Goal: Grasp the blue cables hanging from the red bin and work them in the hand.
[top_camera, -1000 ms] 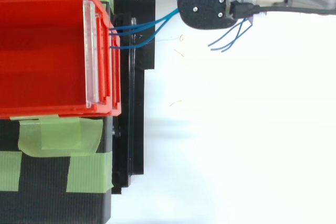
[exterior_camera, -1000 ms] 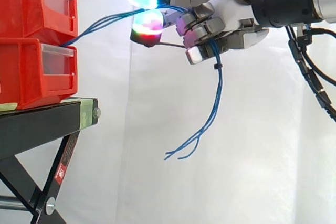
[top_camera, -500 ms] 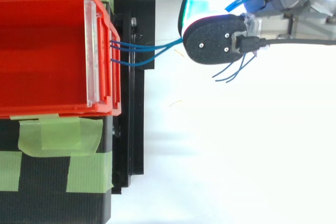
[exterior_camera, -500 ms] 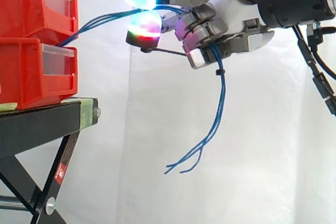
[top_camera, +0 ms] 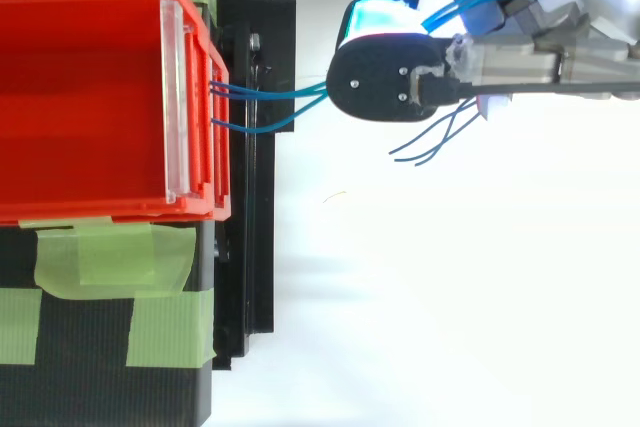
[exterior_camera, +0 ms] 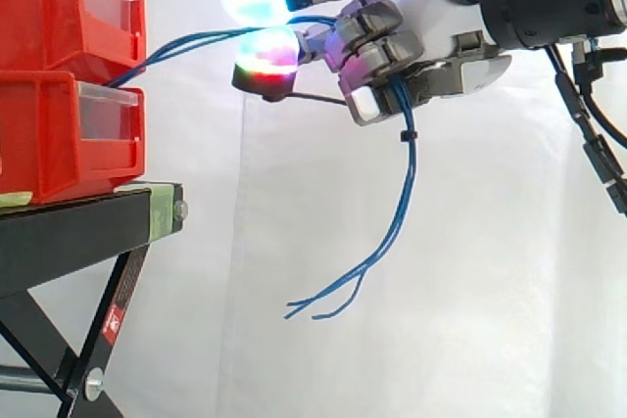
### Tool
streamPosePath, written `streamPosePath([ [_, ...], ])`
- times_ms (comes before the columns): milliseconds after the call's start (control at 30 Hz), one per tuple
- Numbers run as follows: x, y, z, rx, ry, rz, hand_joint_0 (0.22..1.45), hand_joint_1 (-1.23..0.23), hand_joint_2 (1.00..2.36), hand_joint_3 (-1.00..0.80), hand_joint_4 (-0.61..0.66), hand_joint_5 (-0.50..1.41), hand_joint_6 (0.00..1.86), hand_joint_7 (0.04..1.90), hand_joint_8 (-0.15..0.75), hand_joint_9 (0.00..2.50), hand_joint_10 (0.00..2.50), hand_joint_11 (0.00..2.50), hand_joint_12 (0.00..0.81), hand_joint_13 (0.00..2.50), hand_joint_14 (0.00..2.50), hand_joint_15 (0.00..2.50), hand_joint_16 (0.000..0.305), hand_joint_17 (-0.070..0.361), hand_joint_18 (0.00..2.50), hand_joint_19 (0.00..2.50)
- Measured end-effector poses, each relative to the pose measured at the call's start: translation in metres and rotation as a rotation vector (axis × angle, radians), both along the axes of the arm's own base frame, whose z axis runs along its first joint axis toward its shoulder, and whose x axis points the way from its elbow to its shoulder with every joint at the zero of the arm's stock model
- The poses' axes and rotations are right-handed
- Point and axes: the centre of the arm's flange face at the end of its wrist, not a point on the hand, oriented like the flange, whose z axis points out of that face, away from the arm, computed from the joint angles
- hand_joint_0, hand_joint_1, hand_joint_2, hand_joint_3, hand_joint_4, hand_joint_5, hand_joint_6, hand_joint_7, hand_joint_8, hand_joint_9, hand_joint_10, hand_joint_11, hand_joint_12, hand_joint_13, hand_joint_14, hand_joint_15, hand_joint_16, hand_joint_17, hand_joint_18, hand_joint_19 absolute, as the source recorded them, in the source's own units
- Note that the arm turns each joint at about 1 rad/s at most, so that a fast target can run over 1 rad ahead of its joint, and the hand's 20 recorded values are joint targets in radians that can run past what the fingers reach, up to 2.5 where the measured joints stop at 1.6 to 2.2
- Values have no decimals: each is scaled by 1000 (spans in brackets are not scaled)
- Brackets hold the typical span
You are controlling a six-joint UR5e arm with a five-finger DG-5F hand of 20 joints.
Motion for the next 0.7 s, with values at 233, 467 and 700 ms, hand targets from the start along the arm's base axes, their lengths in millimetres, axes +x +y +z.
streamPosePath([
  [233, 1, 2, 1, 5, -10, 3, 1056, -635, 1014, 318, 222, 24, 848, 1028, 486, 1061, 2500, 2500, 718, 1729, 2500, 1878, 221, 166, 2190, 561],
  [467, 1, 3, 0, 13, -13, 4, 906, -749, 1019, -386, 212, -57, 757, 1090, 486, 1061, 2500, 2500, 718, 1729, 2500, 1878, 221, 166, 2190, 561],
  [700, 0, 3, 0, 24, -13, 5, 879, -828, 1016, -500, 206, -81, 791, 1108, 486, 1061, 2500, 2500, 718, 1729, 2500, 1878, 221, 166, 2190, 561],
])
